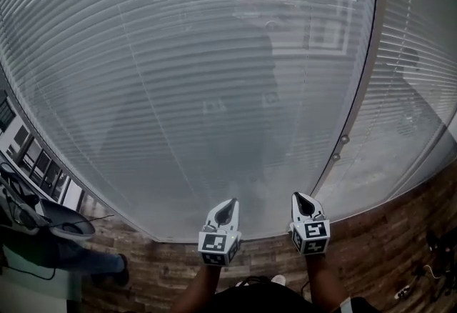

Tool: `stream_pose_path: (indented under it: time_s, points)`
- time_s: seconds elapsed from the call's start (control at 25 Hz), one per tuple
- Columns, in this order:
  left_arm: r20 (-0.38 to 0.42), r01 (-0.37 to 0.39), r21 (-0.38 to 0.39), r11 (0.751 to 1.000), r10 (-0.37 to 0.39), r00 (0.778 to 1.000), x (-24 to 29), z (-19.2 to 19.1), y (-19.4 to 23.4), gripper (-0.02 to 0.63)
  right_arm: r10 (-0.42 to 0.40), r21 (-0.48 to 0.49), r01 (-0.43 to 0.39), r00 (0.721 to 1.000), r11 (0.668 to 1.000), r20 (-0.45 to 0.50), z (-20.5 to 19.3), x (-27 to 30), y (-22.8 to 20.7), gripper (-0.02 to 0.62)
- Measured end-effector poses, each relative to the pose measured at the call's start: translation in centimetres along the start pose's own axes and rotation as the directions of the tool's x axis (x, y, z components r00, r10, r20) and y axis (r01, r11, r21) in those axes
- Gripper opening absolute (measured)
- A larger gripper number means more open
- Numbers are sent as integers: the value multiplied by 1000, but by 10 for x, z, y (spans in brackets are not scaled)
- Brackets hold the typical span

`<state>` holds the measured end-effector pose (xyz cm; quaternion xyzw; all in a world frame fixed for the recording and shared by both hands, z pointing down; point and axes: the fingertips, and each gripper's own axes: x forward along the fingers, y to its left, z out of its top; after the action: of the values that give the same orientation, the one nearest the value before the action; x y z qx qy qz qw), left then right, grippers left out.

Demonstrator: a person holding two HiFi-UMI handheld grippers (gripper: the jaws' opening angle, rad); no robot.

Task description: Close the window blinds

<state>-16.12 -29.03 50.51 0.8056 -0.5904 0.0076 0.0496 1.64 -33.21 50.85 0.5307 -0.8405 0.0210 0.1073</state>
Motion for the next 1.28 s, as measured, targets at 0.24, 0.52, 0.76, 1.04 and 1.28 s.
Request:
stream_pose_path:
  time_s: [0.24, 0.52, 0.76, 1.04, 1.28]
  points:
    - [0, -14, -6, 1000, 14, 1000, -26, -8, 20, -5, 35, 25, -36, 999, 999, 18, -2, -2, 36, 2]
    - [-24, -3, -8, 1000, 3, 1000, -41, -19, 22, -5, 65, 57, -67, 997, 996, 31, -3, -7, 65, 2]
    - [-9, 16, 8, 1000, -16, 1000, -38, -15, 4, -5, 94, 55, -96, 995, 994, 33, -9, -22, 68, 2]
    - [-21, 23, 15, 1000, -23, 1000, -45, -24, -46, -5, 112, 43, -112, 994, 993, 4, -26, -62, 45, 2]
    - [-47, 0, 18, 1000, 1, 999, -73, -37, -89, -5, 123, 29, -123, 992, 992, -7, -44, -107, 29, 2]
